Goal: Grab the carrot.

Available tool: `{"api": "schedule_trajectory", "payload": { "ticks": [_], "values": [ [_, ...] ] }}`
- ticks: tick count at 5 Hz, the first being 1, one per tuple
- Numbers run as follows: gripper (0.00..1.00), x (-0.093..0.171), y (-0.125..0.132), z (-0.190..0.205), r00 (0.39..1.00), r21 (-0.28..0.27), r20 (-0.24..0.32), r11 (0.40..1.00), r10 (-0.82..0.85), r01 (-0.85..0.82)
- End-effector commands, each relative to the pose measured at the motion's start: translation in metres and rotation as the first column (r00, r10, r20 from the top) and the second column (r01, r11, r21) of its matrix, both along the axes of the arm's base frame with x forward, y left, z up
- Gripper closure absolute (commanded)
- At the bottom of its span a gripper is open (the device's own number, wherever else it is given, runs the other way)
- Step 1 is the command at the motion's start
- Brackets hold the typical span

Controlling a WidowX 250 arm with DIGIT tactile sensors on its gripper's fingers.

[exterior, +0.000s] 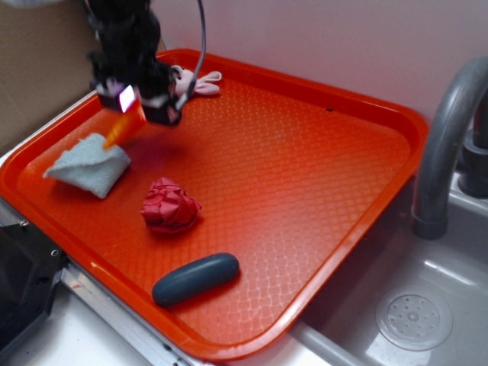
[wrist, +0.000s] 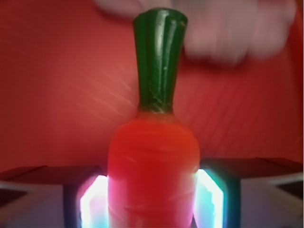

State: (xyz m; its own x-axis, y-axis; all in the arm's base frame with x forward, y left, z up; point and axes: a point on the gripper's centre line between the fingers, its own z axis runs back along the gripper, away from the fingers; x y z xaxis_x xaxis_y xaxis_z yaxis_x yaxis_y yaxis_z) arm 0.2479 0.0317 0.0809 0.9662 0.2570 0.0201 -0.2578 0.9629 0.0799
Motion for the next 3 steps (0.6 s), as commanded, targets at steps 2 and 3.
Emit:
{"api": "schedule_trajectory", "payload": {
  "ticks": [2,3],
  "values": [
    [1.00,-0.025,-0.060,0.130,0.974,-0.047,0.202,0.992,-0.103,0.114],
    [1.00,-0.025,-0.054,0.123,0.968,-0.153,0.211,0.973,-0.138,0.172]
  ]
}}
